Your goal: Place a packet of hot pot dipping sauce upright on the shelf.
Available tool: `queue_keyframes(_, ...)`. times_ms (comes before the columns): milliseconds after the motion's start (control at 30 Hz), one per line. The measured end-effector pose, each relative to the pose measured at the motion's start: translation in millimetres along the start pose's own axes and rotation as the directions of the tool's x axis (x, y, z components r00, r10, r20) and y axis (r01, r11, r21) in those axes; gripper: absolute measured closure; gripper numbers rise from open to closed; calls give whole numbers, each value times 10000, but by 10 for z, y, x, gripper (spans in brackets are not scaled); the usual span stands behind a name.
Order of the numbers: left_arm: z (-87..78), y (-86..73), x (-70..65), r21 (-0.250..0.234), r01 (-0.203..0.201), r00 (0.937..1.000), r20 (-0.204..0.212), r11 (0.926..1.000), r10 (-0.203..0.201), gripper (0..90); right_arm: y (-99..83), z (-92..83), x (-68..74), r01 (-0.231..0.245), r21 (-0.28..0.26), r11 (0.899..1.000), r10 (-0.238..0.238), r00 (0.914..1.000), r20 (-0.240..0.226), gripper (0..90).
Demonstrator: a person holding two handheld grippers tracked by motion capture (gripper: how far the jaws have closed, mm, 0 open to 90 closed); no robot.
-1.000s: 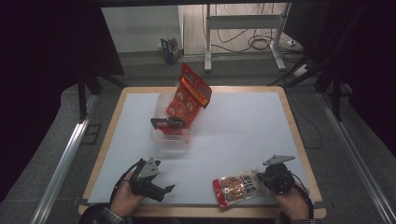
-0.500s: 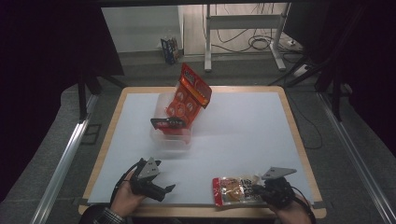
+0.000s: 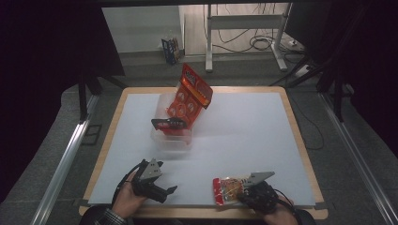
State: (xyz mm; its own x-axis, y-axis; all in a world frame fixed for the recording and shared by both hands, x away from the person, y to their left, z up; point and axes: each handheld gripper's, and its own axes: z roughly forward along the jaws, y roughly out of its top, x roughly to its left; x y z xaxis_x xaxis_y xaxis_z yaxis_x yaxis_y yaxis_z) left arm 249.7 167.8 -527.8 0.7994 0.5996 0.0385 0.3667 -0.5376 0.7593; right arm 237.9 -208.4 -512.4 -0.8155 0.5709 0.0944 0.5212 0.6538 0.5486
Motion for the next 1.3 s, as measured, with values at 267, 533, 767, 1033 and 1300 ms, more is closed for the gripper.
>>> queue_keyframes(267, 19, 17, -5, -7, 68, 9999, 105, 10000, -68, 13, 208, 153, -35, 230, -153, 9996, -219, 9975, 671, 889)
queue_keyframes(533, 41, 31, -10, 53, 32, 9999, 169, 10000, -33, 15, 363, 252, -85, 426, -127, 9990, -412, 9948, 928, 890)
queue_keyframes(767, 54, 42, -9, 37, 14, 9998, 200, 10000, -15, 15, 473, 333, -120, 423, -209, 9989, -399, 9937, 1046, 891)
queue_keyframes(1033, 39, 38, 5, -12, 41, 9999, 161, 10000, -41, 15, 568, 392, -136, 614, -203, 9979, -583, 9901, 1275, 889)
queue_keyframes(1300, 9, 25, 18, -83, 107, 9999, 100, 9999, -107, 16, 487, 161, -153, 304, -356, 9989, -273, 9961, 843, 887)
